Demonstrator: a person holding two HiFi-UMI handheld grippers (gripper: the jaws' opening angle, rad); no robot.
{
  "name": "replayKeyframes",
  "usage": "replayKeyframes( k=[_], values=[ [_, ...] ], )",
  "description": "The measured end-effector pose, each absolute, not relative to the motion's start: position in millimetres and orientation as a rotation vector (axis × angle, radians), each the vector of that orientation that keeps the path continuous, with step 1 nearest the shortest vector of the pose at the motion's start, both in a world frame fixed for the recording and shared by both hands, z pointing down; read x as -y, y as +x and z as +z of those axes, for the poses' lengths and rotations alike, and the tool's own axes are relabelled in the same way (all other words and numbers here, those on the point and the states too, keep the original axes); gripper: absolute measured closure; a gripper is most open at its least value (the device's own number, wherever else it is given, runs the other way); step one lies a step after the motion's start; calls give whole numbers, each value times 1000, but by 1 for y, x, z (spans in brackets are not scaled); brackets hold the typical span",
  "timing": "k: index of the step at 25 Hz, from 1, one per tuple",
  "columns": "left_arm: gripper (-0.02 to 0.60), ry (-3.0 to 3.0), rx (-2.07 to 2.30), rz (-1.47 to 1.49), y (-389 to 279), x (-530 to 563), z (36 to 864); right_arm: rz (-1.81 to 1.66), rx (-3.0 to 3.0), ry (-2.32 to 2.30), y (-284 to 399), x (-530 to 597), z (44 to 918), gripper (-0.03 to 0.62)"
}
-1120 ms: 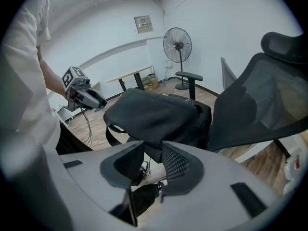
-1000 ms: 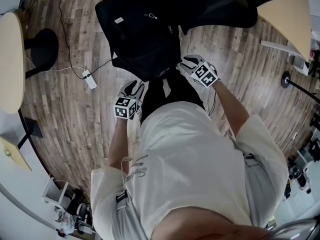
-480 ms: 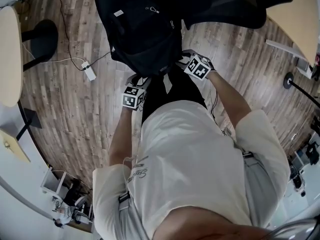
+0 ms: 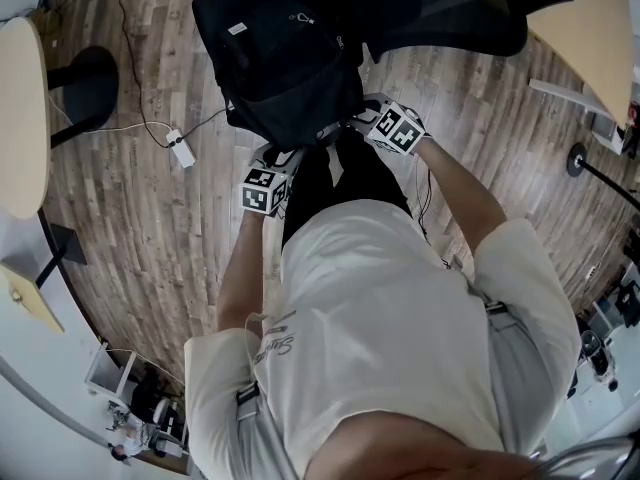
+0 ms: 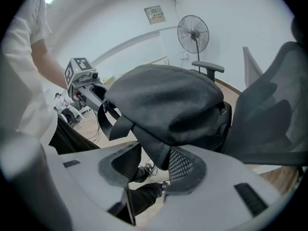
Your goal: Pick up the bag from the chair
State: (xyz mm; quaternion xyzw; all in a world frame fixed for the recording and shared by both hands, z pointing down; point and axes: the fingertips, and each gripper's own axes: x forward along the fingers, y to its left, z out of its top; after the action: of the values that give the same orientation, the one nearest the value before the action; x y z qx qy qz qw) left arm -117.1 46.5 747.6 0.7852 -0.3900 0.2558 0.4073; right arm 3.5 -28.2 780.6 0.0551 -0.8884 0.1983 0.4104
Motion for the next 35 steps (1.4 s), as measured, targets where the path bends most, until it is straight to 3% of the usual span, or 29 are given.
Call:
replayKeyframes(
  k=[4,8,14,22,28,35],
  values=[
    [484,2018,948,555,-122,-32,726,474,2284,161,-10,48,755,456],
    [503,2083,950,516,-130,-13,704,393,2319,195,-24,71,730,456],
    [513,2166,930,509,-150,2,680,359,2288,270,-42,86,714,451],
    [522,2230,930,404,-166,44,648,586,2316,453,-53,122,696,459],
    [522,2235,975,392,-171,72,634,823,2350,394,-62,139,692,476],
    [522,2135,1064,275,-190,100,620,871,2483,235,-83,165,668,494]
  ],
)
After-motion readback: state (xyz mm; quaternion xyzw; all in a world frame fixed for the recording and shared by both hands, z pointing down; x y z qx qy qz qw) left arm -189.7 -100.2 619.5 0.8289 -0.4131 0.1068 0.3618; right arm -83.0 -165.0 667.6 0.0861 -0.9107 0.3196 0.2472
